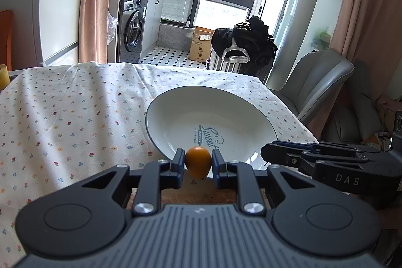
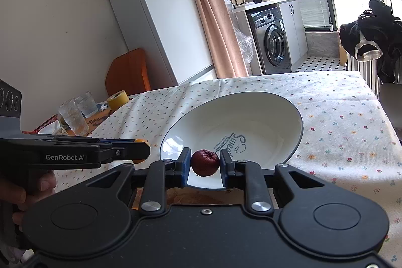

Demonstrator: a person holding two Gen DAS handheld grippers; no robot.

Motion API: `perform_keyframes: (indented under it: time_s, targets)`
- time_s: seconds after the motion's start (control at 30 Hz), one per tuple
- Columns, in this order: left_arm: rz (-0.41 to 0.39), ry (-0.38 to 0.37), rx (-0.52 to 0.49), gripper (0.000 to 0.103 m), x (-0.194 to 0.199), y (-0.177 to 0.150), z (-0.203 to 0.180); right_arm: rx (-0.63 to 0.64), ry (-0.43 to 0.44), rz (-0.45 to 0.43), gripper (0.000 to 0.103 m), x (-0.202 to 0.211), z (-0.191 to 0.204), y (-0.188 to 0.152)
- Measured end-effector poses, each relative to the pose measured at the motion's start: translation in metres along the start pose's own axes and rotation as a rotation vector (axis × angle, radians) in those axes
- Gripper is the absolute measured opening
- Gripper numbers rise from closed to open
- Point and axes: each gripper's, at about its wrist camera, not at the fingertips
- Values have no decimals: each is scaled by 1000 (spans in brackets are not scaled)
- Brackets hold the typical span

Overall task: Organize fruits
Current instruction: 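Carry the mandarin and plum into the white bowl and open both grippers, then withdraw both grippers from the bowl back toward the remaining fruit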

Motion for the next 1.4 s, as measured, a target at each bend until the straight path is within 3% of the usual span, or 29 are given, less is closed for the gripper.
perform_keyframes:
  time_s: [0.37, 0.7, 0.8, 0.93, 1.17, 1.4]
  targets:
    - [12, -10, 4, 21, -23, 24, 1, -31, -18, -6, 23, -13, -13, 10]
    - [46, -2, 32, 25, -34, 26, 9, -43, -46, 5, 24, -17, -15, 11]
    - [42, 11, 41, 26, -28, 24, 13, -46, -58, 0, 28, -15, -12, 9]
    - [29, 23, 49, 38, -19, 19, 16, -46, -75, -11, 39, -10, -9, 6]
    - [4, 44, 58, 56, -3, 9, 19, -33, -113, -35, 70, 3, 1, 0]
    - [-20, 61, 54, 77, 20, -3, 19, -27, -132, -62, 87, 21, 11, -6]
Point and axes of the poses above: each gripper's, at about its wrist camera, not at the fingertips, and x roughly against the way its jaws point, z to its left, y to its top, and after that the axes turned 8 degrees about z, right-handed
